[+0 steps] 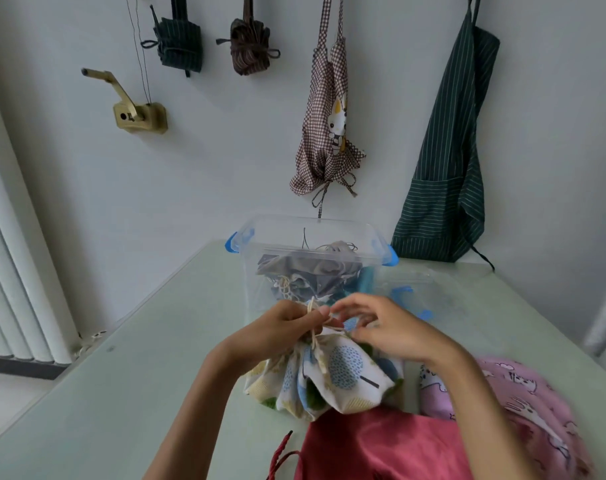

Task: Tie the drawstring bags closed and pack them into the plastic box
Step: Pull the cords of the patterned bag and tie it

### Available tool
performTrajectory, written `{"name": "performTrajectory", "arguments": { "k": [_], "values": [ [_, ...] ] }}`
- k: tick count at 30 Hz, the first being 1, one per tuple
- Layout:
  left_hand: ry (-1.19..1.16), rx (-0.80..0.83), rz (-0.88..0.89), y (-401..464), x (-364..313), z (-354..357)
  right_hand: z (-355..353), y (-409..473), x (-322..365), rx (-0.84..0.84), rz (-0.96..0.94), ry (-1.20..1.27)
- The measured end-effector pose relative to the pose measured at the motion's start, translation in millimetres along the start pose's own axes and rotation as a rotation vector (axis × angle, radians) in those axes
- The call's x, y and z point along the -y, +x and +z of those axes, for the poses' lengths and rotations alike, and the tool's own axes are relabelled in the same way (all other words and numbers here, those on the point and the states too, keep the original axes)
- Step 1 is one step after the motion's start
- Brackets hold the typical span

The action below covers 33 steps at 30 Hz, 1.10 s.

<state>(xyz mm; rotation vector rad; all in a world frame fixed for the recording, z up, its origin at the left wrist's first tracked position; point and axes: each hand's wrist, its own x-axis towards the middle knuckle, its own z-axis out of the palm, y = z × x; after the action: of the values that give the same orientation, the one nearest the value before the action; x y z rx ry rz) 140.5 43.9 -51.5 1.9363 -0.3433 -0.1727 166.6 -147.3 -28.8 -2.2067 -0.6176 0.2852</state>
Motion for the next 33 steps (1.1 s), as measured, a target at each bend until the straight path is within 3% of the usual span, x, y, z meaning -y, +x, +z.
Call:
{"name": "performTrajectory", "arguments": {
  "k": [6, 11, 15, 19, 23, 26, 30, 33],
  "values": [
    [-0.027, 0.054, 0.032, -1, -10, 5, 15, -9, -8, -0.116, -0.131, 0.052],
    [-0.006, 0.041, 0.06, -1, -15, 7, 13, -13, -12, -0.202, -0.096, 0.164],
    [0.058, 0.007, 0.095, 0, -20, 7, 7, -16, -11, -0.253, -0.102, 0.127],
    [0.03, 0.029, 0.109, -2, -22, 6, 9, -16, -2, -0.279, -0.227, 0.101],
    [-0.04, 0.072, 0.094, -5, -23, 4, 8, -16, -1, -0.346, -0.213, 0.025],
    [-0.059, 0.051, 0.038, -3, -22, 4, -3, -22, -3, -0.251, -0.177, 0.056],
    [0.048, 0.023, -0.037, -1, -13, 1, -14, -30, 4, -0.15, -0.133, 0.372],
    [0.033, -0.068, -0.076, 1, -12, 6, -14, -37, 20, -0.015, 0.045, 0.518]
  ]
}}
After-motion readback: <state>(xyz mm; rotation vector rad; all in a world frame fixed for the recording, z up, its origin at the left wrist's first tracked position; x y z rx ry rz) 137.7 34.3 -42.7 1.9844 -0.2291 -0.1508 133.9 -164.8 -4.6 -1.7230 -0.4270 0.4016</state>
